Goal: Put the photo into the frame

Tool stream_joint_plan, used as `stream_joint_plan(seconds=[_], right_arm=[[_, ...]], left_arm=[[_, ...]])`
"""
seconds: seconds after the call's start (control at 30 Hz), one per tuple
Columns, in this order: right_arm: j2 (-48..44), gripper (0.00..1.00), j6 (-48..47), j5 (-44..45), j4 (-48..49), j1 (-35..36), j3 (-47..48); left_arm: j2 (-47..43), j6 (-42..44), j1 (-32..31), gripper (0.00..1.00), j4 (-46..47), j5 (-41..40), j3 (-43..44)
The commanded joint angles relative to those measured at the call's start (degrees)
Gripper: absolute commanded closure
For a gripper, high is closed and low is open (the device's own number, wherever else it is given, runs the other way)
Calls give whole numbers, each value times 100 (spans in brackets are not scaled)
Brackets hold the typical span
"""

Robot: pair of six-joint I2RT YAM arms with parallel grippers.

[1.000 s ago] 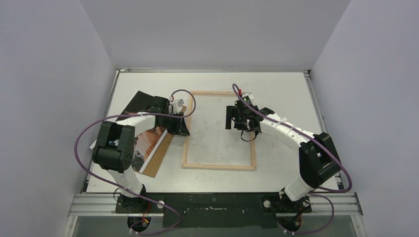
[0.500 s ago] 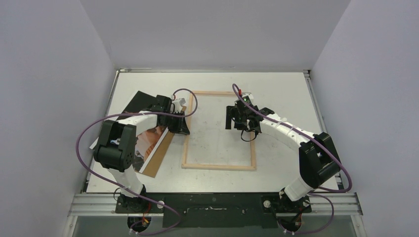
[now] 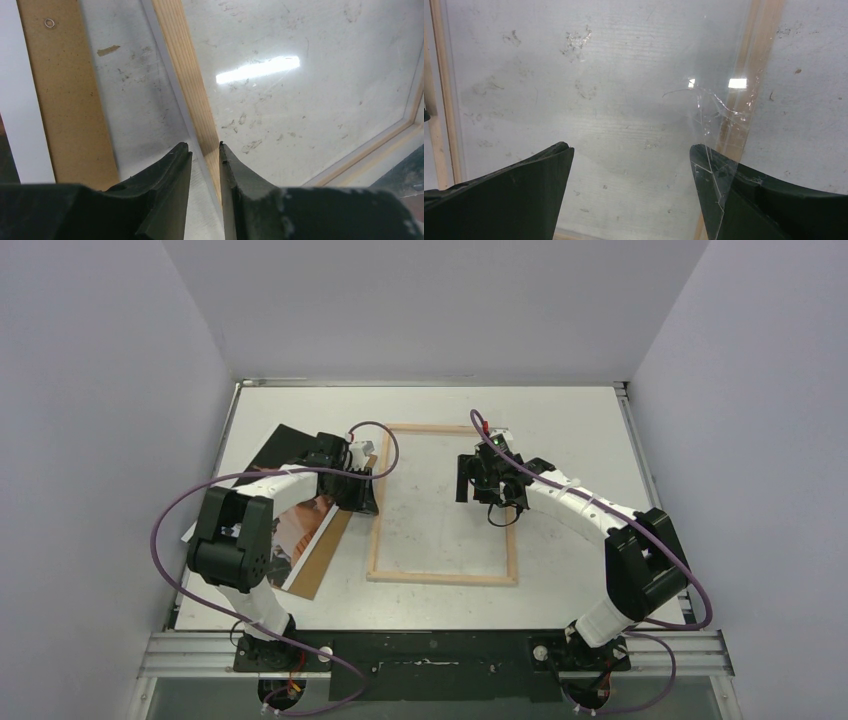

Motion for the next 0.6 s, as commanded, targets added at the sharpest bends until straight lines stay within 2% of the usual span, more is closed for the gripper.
stream_joint_plan(seconds=[0.0,0.17,0.3,0.4,0.57], right_arm=[[-327,10,71,-74,193,-6,8],[-318,10,79,-85,194,-8,8],[-314,10,79,-86,185,-2,-1],[-318,10,79,-86,176,-12,7],[-327,10,76,-86,152,-31,23]], left_arm=[[-213,188,2,72,-99,-124,188],[27,222,-70,62,8,-40,129],[159,233,-128,61,51,24,134],[272,269,-130,64,0,-6,169],[338,288,-135,73,43,-122,133]])
